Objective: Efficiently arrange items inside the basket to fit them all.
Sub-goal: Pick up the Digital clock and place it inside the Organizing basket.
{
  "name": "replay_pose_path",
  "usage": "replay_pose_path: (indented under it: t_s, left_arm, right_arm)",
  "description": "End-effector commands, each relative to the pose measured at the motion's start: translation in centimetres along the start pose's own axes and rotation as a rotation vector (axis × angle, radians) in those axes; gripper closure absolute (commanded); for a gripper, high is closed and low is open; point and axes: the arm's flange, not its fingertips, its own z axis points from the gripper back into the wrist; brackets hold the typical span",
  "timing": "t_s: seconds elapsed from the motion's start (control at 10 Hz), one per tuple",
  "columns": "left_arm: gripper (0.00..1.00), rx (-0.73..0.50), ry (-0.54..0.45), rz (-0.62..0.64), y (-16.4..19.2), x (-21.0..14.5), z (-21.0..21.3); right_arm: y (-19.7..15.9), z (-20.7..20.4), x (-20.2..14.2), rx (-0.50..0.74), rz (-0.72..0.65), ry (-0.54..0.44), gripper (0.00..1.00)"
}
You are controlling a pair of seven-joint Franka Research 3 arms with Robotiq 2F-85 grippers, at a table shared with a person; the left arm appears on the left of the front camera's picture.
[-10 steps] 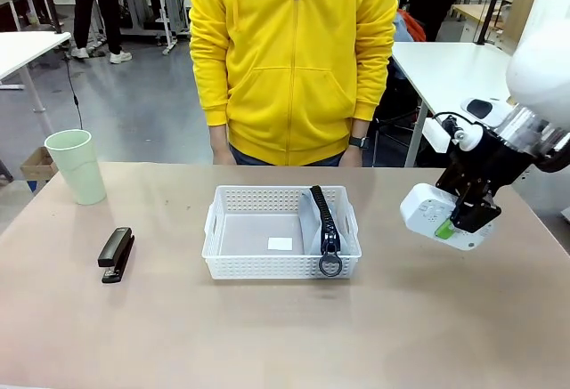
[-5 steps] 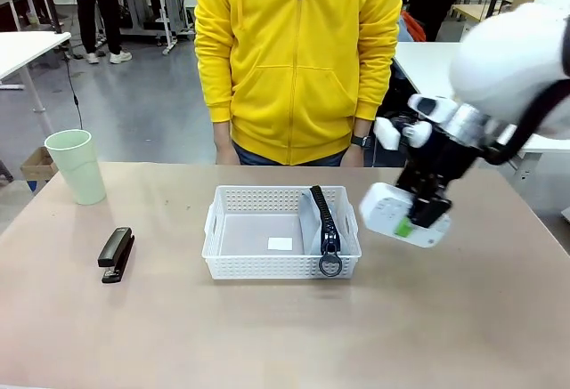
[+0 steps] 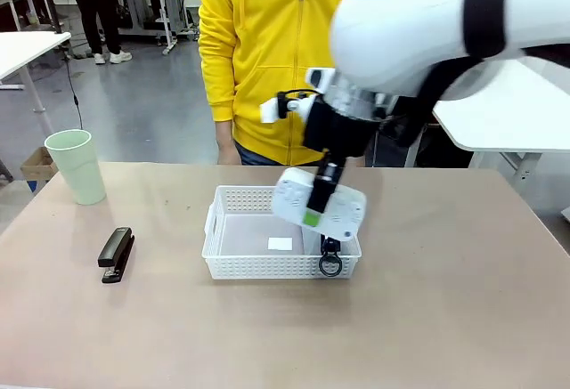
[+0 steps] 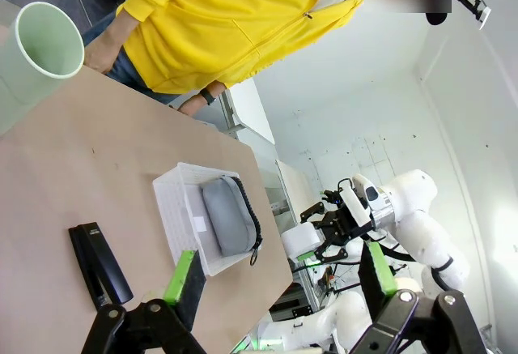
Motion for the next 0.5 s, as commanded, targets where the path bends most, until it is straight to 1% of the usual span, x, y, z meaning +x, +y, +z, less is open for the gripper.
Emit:
replay_pose_path:
  t_s: [0.0, 0.1, 0.2, 0.3, 0.4]
  left_arm:
    - [0.0, -0.01, 0.004, -0.01, -0.2, -0.1, 0.1]
    - [0.0, -0.01, 0.004, -0.01, -0.2, -0.1, 0.1]
    - [0.0, -0.01, 0.004, -0.01, -0.2, -0.1, 0.1]
    - [0.0, -0.01, 0.004, -0.01, -0.2, -0.1, 0.1]
    - [0.0, -0.01, 0.004, -0.01, -0.2, -0.1, 0.1]
  right_arm:
    - [-1.3, -3.1, 5.5, -0.059, -0.054, 0.056, 0.47]
    - [-1.9, -5.0, 7.4, -0.075, -0.109, 0.052, 0.47]
    - [-2.6, -6.5, 8.4, -0.129, -0.181, 0.066, 0.47]
    - [-3.2, -7.4, 8.9, -0.108, -0.138, 0.009, 0.47]
    - [-3.8, -7.4, 8.6, -0.159, -0.137, 0.013, 0.47]
